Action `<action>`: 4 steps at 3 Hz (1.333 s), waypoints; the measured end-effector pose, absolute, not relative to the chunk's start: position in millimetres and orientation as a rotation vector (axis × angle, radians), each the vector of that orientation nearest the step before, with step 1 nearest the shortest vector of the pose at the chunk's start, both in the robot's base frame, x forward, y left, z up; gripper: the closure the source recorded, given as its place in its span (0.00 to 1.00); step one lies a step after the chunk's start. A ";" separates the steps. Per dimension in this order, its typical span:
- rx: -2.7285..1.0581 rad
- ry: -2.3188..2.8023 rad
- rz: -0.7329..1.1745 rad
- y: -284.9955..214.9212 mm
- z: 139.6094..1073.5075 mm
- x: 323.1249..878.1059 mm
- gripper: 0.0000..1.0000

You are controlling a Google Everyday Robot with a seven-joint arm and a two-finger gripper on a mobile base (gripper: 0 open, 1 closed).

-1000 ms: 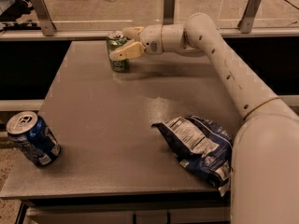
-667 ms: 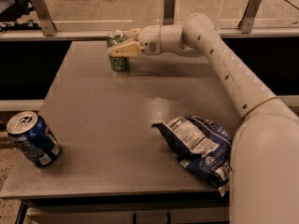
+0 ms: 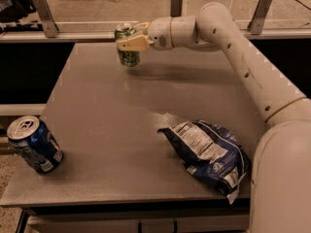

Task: Knock green can over

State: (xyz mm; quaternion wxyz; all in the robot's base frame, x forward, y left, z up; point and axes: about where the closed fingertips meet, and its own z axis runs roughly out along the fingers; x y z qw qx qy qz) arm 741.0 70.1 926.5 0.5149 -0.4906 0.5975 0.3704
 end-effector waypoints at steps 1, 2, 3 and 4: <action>-1.315 1.581 0.728 62.6 956.5 716.2 1.00; -1.436 1.754 0.531 60.4 987.9 704.6 1.00; -1.477 2.020 0.388 43.5 976.4 699.5 1.00; -1.508 2.281 0.413 24.1 944.9 664.0 1.00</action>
Offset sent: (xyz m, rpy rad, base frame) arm -0.0811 -0.0803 0.0729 -1.0385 0.2859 -0.0867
